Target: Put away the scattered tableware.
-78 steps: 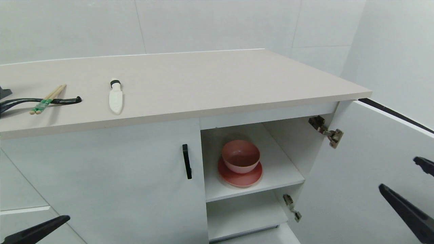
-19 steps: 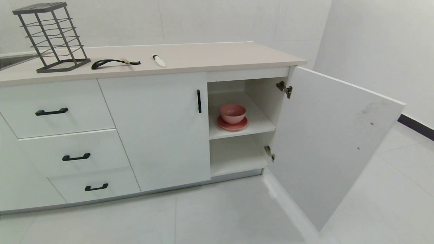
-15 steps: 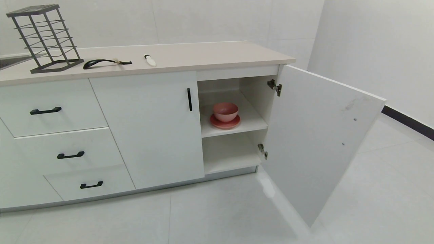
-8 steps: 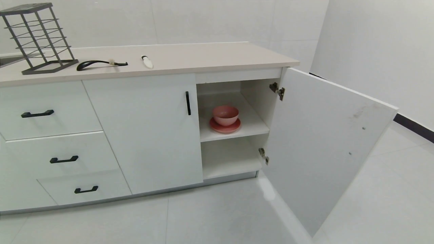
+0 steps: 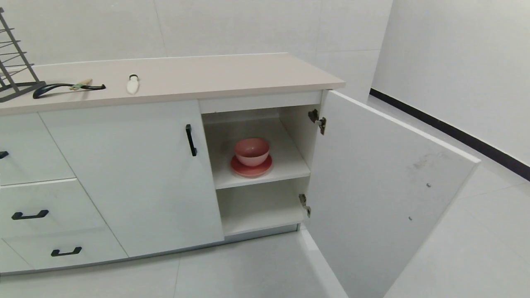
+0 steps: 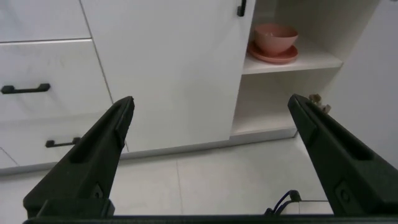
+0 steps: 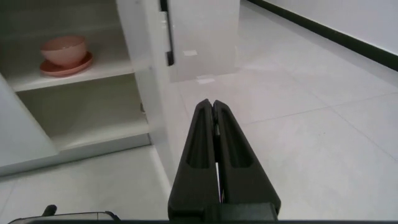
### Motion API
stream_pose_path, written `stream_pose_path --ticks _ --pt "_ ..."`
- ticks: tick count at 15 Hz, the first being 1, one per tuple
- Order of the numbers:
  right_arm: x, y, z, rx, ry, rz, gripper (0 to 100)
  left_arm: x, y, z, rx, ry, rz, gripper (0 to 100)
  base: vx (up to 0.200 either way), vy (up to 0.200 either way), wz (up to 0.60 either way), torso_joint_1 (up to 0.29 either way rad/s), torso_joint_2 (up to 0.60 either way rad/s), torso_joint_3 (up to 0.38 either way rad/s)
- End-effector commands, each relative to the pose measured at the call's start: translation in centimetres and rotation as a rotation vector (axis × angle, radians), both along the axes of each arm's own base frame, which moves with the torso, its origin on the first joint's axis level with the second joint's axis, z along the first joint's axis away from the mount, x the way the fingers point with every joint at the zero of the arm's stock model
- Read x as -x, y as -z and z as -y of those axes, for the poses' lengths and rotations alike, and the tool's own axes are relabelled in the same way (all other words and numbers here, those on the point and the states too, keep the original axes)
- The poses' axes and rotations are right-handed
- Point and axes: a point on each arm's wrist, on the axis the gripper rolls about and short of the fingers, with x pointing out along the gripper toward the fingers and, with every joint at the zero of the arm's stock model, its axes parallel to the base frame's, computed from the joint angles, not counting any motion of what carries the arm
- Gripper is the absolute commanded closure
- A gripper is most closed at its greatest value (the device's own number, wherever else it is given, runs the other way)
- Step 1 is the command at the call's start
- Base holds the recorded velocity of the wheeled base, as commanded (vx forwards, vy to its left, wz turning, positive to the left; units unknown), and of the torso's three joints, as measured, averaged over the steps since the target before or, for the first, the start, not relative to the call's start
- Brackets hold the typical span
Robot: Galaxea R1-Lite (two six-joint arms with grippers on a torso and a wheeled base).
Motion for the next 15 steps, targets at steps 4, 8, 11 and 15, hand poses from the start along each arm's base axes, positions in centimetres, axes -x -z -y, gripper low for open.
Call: stream_pose_path --ticks 4,8,11,15 --pt "0.1 -1.2 0.0 0.008 -0.009 0.085 100 0.0 0.0 0.0 0.003 -0.002 0.003 0 -0.1 -0.15 0.0 0.002 0.0 0.005" --pt "-1.5 -9.9 -0.4 0.037 -0.167 0.162 100 0.0 0.0 0.0 0.001 0.001 0.001 0 -0.1 -0.15 0.0 0.006 0.0 0.0" --pt "-8.6 -10.8 -0.9 0.064 -0.377 -0.11 100 0.0 0.0 0.0 0.002 0.0 0.003 0 0.0 0.0 0.0 0.0 0.0 0.0" --pt "-15.2 -9.3 -3.0 0.051 -0.579 -0.226 100 0.0 0.0 0.0 0.001 0.0 0.001 0 0.0 0.0 0.0 0.0 0.0 0.0"
